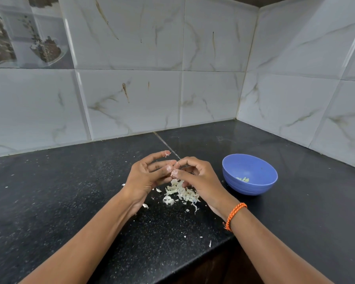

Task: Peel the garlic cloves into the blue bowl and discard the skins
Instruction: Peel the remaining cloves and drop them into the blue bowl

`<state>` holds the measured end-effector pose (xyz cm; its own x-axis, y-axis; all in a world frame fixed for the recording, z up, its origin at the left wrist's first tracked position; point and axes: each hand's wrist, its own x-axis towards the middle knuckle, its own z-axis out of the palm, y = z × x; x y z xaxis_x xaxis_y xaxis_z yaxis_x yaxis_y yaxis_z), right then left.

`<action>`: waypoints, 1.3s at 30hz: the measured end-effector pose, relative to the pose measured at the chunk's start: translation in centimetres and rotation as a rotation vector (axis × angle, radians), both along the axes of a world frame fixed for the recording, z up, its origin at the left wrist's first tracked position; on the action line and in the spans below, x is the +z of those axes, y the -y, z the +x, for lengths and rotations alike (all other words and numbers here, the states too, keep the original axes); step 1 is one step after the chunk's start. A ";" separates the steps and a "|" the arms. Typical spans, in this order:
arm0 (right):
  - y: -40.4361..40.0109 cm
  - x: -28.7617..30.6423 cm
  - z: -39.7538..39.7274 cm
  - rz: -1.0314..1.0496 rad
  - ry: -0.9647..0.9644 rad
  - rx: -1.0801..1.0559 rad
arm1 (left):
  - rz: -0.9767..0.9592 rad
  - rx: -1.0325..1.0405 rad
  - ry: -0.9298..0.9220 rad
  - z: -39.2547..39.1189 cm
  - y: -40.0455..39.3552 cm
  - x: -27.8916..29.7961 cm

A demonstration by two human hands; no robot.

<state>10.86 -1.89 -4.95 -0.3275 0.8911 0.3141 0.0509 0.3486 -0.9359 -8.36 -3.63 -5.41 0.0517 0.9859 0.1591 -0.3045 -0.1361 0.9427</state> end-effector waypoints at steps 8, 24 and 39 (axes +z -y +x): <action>0.1 -0.6 -0.1 0.038 -0.060 -0.102 | -0.010 -0.001 -0.035 0.2 -0.1 -0.5; -0.7 -1.4 0.2 0.333 0.469 -0.410 | 0.119 0.106 -0.257 0.3 -0.7 -1.2; -0.4 -1.1 1.2 0.310 0.375 -0.342 | 0.238 0.169 -0.429 1.1 -0.8 -1.7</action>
<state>12.05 -1.45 -6.04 -0.1772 0.8509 0.4946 0.5163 0.5082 -0.6893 -7.29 -2.84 -7.15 0.0046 0.9252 0.3795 0.1473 -0.3760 0.9148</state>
